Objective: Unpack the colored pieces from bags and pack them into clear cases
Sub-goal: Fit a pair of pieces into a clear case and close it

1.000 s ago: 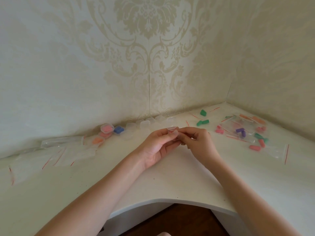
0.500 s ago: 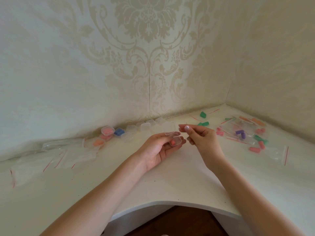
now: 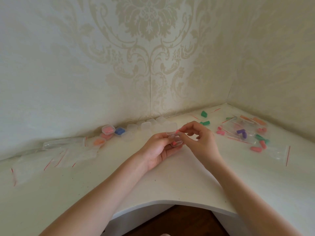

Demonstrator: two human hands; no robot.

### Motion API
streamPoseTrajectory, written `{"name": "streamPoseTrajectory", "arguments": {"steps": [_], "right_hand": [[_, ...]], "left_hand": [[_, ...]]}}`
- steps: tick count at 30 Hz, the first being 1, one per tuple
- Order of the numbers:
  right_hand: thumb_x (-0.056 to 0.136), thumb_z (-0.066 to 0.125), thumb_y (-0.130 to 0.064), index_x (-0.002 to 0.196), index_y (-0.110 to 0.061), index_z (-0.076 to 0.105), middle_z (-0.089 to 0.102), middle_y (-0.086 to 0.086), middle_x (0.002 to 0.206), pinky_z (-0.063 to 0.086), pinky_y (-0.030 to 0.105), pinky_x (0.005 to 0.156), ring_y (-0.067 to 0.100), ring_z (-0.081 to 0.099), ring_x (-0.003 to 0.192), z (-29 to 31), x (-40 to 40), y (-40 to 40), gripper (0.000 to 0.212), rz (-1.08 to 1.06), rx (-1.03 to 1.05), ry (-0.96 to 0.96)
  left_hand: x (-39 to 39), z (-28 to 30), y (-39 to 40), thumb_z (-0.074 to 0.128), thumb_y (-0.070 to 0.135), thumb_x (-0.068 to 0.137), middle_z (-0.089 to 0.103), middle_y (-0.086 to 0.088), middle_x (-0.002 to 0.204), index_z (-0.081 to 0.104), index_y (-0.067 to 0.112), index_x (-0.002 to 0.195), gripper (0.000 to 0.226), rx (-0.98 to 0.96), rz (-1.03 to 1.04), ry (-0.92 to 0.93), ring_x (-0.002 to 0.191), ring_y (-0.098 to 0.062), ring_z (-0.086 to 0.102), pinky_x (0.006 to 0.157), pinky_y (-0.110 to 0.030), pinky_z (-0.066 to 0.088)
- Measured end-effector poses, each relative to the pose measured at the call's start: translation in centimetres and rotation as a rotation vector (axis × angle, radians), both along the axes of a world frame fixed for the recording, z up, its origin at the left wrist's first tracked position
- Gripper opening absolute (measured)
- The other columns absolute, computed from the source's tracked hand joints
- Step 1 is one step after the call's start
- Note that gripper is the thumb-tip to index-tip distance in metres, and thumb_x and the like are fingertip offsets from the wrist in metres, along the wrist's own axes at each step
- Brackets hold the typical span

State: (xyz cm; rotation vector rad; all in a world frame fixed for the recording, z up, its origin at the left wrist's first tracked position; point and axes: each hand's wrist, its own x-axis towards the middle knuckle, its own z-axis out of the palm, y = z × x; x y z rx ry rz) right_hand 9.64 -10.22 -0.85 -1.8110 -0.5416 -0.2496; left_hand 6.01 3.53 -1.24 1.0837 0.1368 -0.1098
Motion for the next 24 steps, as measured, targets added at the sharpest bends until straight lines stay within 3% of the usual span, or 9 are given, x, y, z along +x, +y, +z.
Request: {"name": "streamPoseTrajectory", "arguments": {"steps": [4, 9, 12, 15, 19, 21, 24], "right_hand": [[0.077, 0.076, -0.019, 0.069, -0.018, 0.066, 0.061, -0.017, 0.065, 0.033, 0.013, 0.058, 0.001, 0.045, 0.064, -0.5, 0.3, 0.0, 0.013, -0.051, -0.008, 0.029], [0.077, 0.075, -0.017, 0.066, -0.007, 0.059, 0.06, 0.003, 0.065, 0.031, 0.017, 0.055, 0.004, 0.037, 0.059, -1.0, 0.3, 0.3, 0.022, -0.035, -0.074, -0.001], [0.077, 0.077, -0.019, 0.067, -0.006, 0.062, 0.054, -0.008, 0.057, 0.03, 0.015, 0.054, 0.004, 0.037, 0.055, -0.9, 0.3, 0.2, 0.022, -0.037, -0.027, 0.007], [0.078, 0.076, -0.021, 0.063, -0.011, 0.06, 0.053, -0.009, 0.059, 0.029, 0.016, 0.055, 0.004, 0.036, 0.057, -1.0, 0.3, 0.3, 0.024, -0.037, -0.075, -0.034], [0.087, 0.067, -0.025, 0.061, -0.009, 0.058, 0.045, -0.006, 0.068, 0.03, 0.016, 0.057, 0.003, 0.038, 0.063, -0.8, 0.2, 0.4, 0.032, -0.087, -0.147, -0.109], [0.093, 0.057, -0.025, 0.07, -0.012, 0.065, 0.052, -0.005, 0.076, 0.033, 0.015, 0.059, 0.003, 0.043, 0.066, -0.3, 0.3, 0.1, 0.028, -0.111, -0.041, -0.046], [0.1, 0.043, -0.027, 0.107, -0.024, 0.065, 0.061, -0.011, 0.104, 0.041, 0.012, 0.074, -0.001, 0.054, 0.088, 0.4, 0.1, -0.3, 0.024, -0.014, 0.107, 0.078]], "left_hand": [[-0.1, 0.2, 0.0, 0.045, 0.0, 0.097, 0.068, 0.0, 0.068, 0.058, -0.007, 0.117, 0.025, 0.009, -0.012, -0.013, 0.074, -0.011, 0.067, 0.086, -0.028, 0.055], [-0.2, 0.5, 0.1, 0.049, 0.002, 0.095, 0.071, -0.009, 0.083, 0.054, -0.009, 0.12, 0.028, -0.08, -0.008, -0.01, 0.09, -0.02, 0.067, 0.087, -0.028, 0.055], [-0.3, 0.5, 0.0, 0.047, 0.0, 0.095, 0.072, -0.01, 0.088, 0.053, -0.011, 0.121, 0.028, -0.089, -0.013, -0.009, 0.088, -0.018, 0.069, 0.084, -0.026, 0.056], [-0.3, 0.5, 0.0, 0.047, -0.001, 0.095, 0.071, -0.012, 0.093, 0.053, -0.011, 0.121, 0.029, -0.074, -0.018, 0.003, 0.089, -0.019, 0.068, 0.084, -0.027, 0.056], [-0.4, 0.5, 0.1, 0.043, 0.0, 0.097, 0.071, -0.011, 0.083, 0.054, -0.008, 0.115, 0.023, -0.072, -0.009, -0.002, 0.082, -0.019, 0.07, 0.085, -0.028, 0.056], [-0.4, 0.6, 0.2, 0.044, 0.003, 0.098, 0.069, -0.016, 0.09, 0.055, -0.009, 0.114, 0.024, -0.128, -0.002, 0.014, 0.087, -0.025, 0.07, 0.086, -0.031, 0.056], [-0.4, 0.8, 0.3, 0.047, 0.007, 0.095, 0.065, -0.025, 0.111, 0.057, -0.013, 0.117, 0.031, -0.19, -0.03, 0.067, 0.103, -0.036, 0.065, 0.087, -0.034, 0.055]]}}
